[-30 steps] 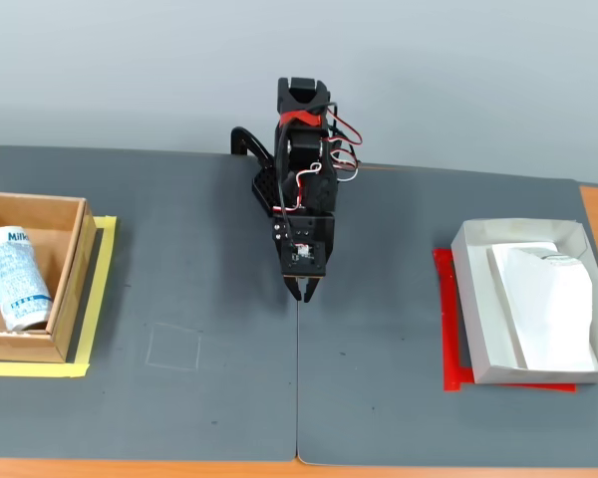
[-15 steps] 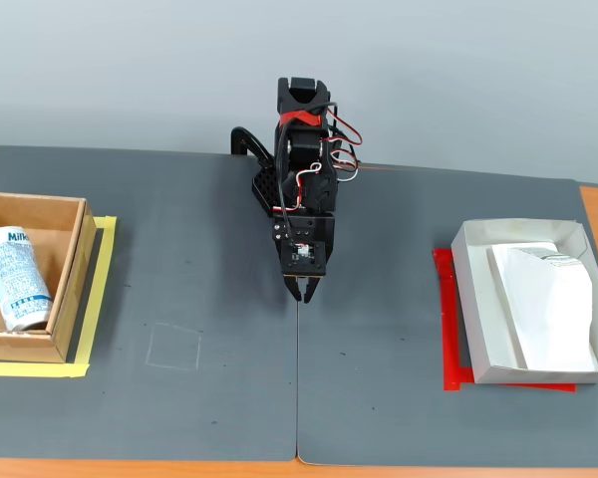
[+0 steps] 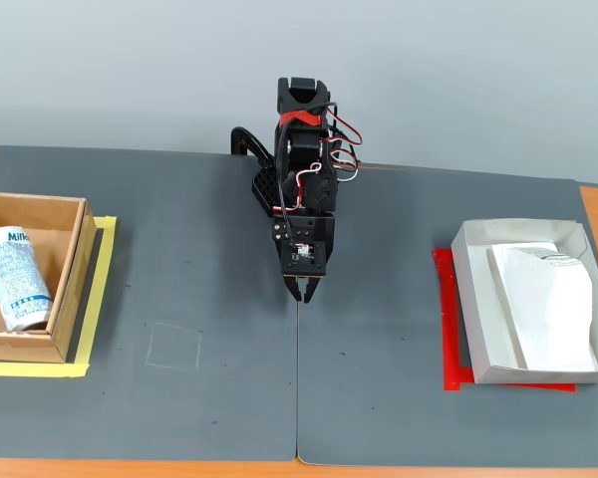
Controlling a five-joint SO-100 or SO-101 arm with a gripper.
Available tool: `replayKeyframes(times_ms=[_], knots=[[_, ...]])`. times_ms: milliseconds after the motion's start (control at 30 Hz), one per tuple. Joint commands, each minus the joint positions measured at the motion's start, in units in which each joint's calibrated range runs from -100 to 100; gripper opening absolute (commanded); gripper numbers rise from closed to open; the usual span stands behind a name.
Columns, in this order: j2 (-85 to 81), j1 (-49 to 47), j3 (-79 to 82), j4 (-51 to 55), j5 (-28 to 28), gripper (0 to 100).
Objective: Pick the sandwich and put it in the gray box
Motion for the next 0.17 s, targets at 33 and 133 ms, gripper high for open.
replayKeyframes(times_ms=[33, 133], knots=[[-0.3, 0.6, 0.4, -1.0, 0.0, 2], [-0.3, 0.6, 0.4, -1.0, 0.0, 2]])
